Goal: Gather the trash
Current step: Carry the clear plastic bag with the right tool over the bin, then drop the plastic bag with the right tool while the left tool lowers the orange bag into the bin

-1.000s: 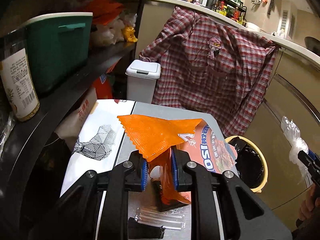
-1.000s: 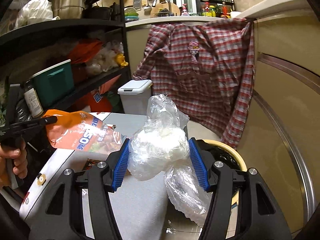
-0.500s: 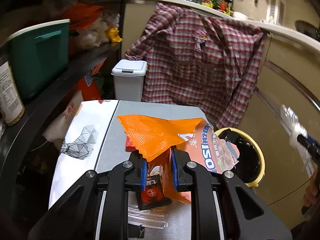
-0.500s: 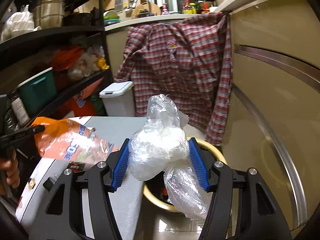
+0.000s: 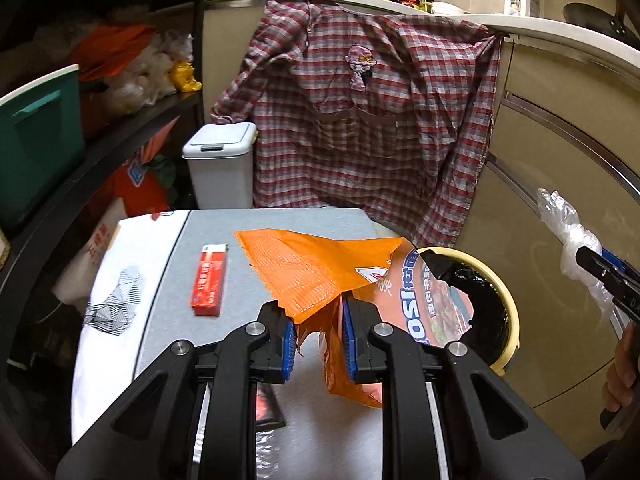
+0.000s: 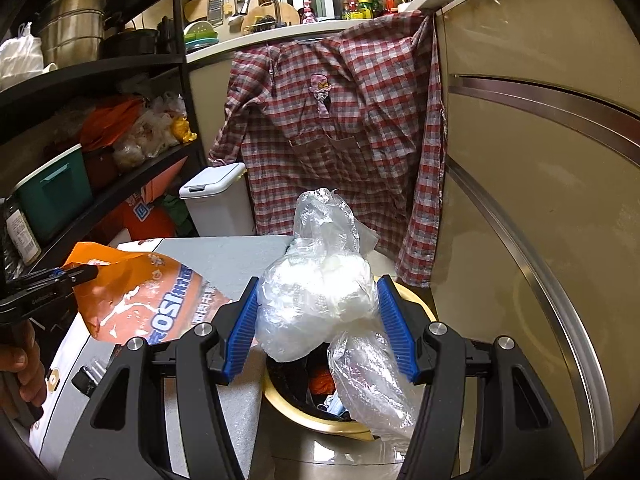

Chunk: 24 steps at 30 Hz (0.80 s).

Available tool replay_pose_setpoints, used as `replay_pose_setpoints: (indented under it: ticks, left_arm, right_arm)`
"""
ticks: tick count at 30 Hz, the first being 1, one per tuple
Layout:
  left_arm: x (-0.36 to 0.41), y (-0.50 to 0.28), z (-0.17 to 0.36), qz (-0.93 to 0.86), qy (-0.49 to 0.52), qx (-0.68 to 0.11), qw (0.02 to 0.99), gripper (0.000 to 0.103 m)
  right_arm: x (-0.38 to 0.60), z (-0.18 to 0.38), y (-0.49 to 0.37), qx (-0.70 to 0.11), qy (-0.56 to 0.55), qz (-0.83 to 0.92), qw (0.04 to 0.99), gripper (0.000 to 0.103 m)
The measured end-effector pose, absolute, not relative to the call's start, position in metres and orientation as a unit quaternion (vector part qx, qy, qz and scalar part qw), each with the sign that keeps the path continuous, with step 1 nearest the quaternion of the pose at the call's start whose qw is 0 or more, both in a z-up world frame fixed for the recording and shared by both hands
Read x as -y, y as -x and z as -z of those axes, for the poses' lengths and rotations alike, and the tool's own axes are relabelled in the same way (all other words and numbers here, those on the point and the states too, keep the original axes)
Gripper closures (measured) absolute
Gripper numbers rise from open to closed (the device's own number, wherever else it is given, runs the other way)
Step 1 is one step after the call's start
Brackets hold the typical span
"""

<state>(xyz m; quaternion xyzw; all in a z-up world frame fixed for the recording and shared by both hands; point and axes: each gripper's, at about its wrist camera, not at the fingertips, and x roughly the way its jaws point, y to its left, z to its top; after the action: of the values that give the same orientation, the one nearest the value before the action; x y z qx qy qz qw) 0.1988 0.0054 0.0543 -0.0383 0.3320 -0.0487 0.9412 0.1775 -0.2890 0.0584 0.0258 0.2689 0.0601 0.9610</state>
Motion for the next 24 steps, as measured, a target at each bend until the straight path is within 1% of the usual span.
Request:
replay_pose_setpoints:
  ticks: [14,24]
  left_arm:
    - [0.057,-0.235,-0.039,0.080,0.027,-0.351,0.933,0.084]
    - [0.087,-0.265,-0.025,0.081,0.018,-0.365,0.927,0.084]
  right_arm:
    - [0.306,-0.052,-0.205,-0.279,-0.047,-0.044,0.958,0.044]
    - [0.312,-0.044,-0.221,-0.287,-0.060,-0.044,0.955,0.044]
